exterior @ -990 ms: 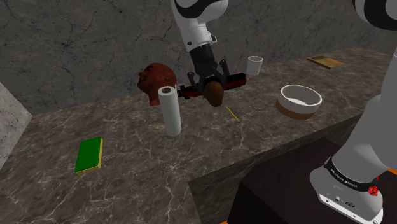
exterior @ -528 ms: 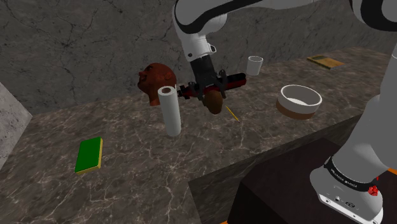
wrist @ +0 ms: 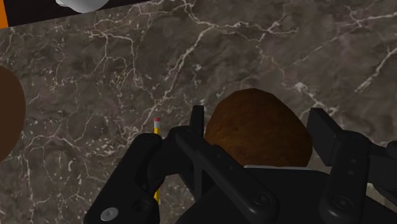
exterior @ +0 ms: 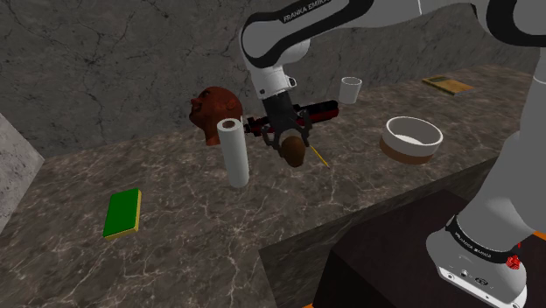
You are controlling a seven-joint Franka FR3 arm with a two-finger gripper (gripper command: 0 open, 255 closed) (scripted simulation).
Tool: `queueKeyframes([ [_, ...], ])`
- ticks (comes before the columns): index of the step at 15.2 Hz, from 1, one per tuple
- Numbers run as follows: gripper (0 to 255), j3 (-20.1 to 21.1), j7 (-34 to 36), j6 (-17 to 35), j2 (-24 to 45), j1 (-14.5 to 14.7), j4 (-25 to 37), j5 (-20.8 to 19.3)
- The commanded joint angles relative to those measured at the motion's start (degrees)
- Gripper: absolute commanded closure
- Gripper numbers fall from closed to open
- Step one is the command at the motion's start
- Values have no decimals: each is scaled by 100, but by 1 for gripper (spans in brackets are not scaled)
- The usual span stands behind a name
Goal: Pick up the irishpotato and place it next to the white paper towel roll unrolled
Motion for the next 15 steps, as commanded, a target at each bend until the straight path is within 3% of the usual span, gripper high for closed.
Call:
queueKeyframes([
  [1,255,-1,-26,139,59,4,-80,-3],
  [9,255,-2,-119,628,291,20,-345,-6],
  [15,255,-4,-119,628,291,21,-345,-6],
])
